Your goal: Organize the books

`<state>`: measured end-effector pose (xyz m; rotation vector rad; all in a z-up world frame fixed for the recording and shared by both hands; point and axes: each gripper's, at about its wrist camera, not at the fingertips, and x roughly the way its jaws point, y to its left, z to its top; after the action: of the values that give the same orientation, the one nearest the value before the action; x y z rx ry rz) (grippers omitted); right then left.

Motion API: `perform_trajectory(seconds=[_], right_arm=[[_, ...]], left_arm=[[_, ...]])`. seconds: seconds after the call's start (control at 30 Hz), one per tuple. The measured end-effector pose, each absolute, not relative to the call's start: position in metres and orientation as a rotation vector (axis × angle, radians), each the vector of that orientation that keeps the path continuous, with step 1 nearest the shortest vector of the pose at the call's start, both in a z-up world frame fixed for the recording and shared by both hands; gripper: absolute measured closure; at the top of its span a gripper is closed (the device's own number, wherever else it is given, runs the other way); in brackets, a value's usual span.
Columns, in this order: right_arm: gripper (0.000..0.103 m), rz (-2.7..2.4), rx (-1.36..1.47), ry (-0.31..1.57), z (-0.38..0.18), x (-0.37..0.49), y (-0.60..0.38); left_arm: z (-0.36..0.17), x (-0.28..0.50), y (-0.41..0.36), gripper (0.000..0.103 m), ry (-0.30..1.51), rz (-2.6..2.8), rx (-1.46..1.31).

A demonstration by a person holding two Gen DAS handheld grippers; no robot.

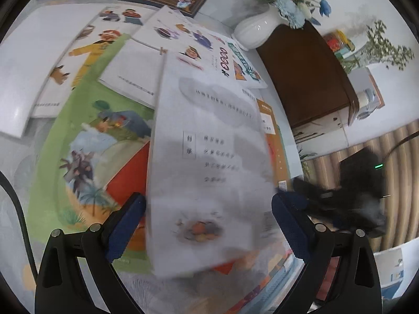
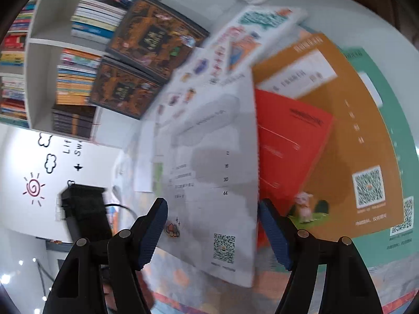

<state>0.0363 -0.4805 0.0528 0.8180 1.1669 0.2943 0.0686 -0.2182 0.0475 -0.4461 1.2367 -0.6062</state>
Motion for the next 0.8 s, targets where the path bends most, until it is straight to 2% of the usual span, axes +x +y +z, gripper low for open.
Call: perform_trajectory(seconds=[0.1, 0.17, 0.43, 0.63, 0.8], right_arm=[[0.054, 0.281, 0.827, 1.171, 0.039, 0.029, -0.483], [0.057, 0.275, 0.782, 1.174, 0.041, 0.03, -0.481], [0.058, 0.283, 0.715, 1.183, 0.041, 0.037, -0.476], [0.058, 0.267, 0.7, 1.178, 0.042, 0.039, -0.479], [0.057, 0.284, 0.663, 1.18, 0.044, 0.046, -0.473]], left_arm=[[0.055, 0.063, -0.21, 0.007, 1.216, -0.582, -0.441], [0.059, 0.061, -0.209, 0.007, 1.203, -0.594, -0.437], [0.045, 0.067, -0.235, 0.007, 1.23, -0.581, -0.355], [0.055, 0.064, -0.23, 0.007, 1.18, -0.534, -0.337], [0.04, 0.071, -0.233, 0.007, 1.224, -0.513, -0.331]])
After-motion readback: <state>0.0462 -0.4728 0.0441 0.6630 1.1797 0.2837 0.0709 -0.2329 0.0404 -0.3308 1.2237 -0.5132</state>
